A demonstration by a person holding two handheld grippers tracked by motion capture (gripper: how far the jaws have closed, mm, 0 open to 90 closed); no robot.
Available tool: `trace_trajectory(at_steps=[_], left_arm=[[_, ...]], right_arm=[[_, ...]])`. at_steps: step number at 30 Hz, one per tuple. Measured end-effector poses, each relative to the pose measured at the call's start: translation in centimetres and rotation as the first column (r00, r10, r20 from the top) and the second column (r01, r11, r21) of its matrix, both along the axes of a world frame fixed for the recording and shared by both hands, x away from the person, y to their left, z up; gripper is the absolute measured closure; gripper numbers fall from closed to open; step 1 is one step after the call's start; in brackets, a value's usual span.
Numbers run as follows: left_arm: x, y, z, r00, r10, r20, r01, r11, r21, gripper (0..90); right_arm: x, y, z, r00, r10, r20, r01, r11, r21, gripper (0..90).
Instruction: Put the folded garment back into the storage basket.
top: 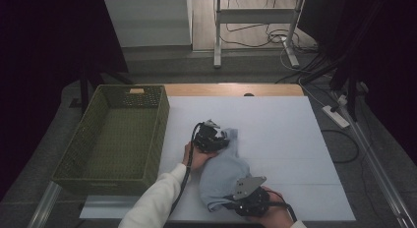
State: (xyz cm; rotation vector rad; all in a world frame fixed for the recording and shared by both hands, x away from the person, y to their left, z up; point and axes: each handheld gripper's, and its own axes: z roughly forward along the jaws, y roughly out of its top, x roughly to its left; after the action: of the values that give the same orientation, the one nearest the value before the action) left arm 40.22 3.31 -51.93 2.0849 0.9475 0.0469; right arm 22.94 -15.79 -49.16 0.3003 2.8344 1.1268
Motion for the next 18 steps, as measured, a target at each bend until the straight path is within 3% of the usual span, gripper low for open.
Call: trace_trajectory(at_steps=[7, 18], left_arm=[[0.0, 0.8, 0.9, 0.9998, 0.008, 0.017, -0.008, 0.9989, -0.046, 77.6], [-0.1, 1.2, 1.9, 0.9994, 0.003, 0.033, -0.001, 0.9969, -0.079, 77.8]], right_arm=[[0.1, -0.1, 0.3, 0.9999, -0.002, 0.014, 0.002, 1.0, 0.018, 78.8], [0.0, 0.1, 0.4, 0.9998, 0.0, 0.021, 0.0, 1.0, 0.025, 78.8]])
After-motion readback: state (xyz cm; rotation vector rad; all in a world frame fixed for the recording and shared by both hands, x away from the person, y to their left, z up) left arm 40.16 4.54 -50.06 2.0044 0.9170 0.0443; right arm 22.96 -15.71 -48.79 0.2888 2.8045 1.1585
